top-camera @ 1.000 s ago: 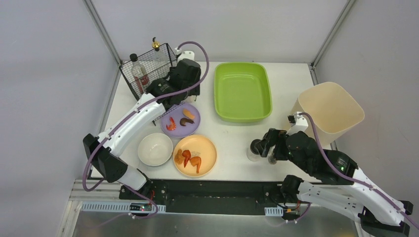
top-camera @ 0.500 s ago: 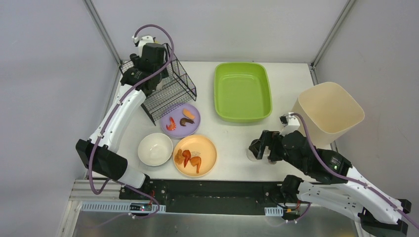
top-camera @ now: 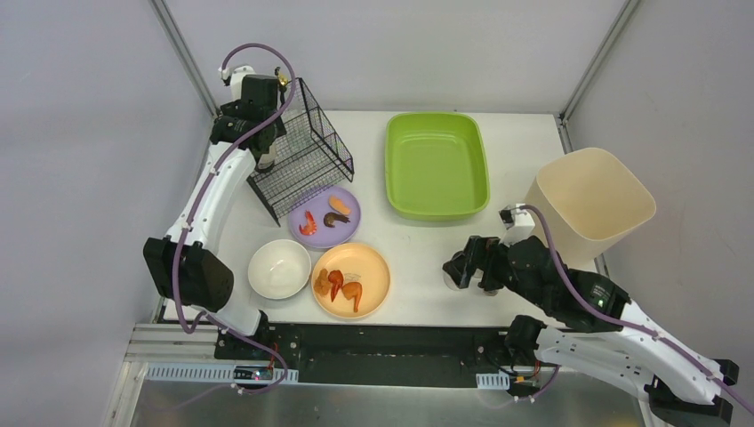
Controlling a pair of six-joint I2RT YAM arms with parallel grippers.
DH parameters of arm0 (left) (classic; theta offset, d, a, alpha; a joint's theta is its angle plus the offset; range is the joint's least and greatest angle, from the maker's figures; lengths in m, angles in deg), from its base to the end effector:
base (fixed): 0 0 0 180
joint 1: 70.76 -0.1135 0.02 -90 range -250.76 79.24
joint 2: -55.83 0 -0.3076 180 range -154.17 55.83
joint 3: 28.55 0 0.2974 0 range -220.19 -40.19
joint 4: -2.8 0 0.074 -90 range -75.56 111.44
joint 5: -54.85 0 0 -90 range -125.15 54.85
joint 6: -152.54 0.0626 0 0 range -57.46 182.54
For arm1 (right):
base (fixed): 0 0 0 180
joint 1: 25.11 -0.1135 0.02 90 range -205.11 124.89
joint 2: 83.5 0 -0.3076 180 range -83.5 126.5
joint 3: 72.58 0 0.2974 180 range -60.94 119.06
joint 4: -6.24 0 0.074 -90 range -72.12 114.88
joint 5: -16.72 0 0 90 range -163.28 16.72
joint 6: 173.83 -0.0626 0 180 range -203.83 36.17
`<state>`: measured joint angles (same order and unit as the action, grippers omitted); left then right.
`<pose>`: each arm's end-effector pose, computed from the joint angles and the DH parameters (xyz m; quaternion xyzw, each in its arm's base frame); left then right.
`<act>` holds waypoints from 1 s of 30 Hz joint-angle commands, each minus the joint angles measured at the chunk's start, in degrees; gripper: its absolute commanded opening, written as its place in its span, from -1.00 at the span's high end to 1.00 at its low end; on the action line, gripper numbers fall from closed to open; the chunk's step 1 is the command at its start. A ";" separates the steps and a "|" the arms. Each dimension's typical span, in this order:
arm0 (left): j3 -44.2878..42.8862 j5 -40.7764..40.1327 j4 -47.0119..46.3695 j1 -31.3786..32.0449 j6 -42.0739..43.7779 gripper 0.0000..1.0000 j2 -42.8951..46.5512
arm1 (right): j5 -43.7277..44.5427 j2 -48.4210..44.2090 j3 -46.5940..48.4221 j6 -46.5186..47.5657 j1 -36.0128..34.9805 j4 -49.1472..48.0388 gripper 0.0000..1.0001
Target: Clear the kitchen counter
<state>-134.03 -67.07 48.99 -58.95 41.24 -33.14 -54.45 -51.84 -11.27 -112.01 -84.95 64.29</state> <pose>0.4082 -0.0515 0.4426 -0.2064 0.8170 0.0902 0.5308 0.0847 0.1056 0.3587 -0.1506 0.8381 0.2499 0.4609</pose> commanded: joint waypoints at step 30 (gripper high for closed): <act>13.83 -0.69 -13.23 -2.32 -8.34 1.00 -6.64 | 0.11 -3.84 -4.01 -0.70 -0.20 -1.21 -0.98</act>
<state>-121.22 -66.02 37.12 -61.44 34.77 -40.25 -54.74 -55.01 -15.34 -112.28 -84.95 63.57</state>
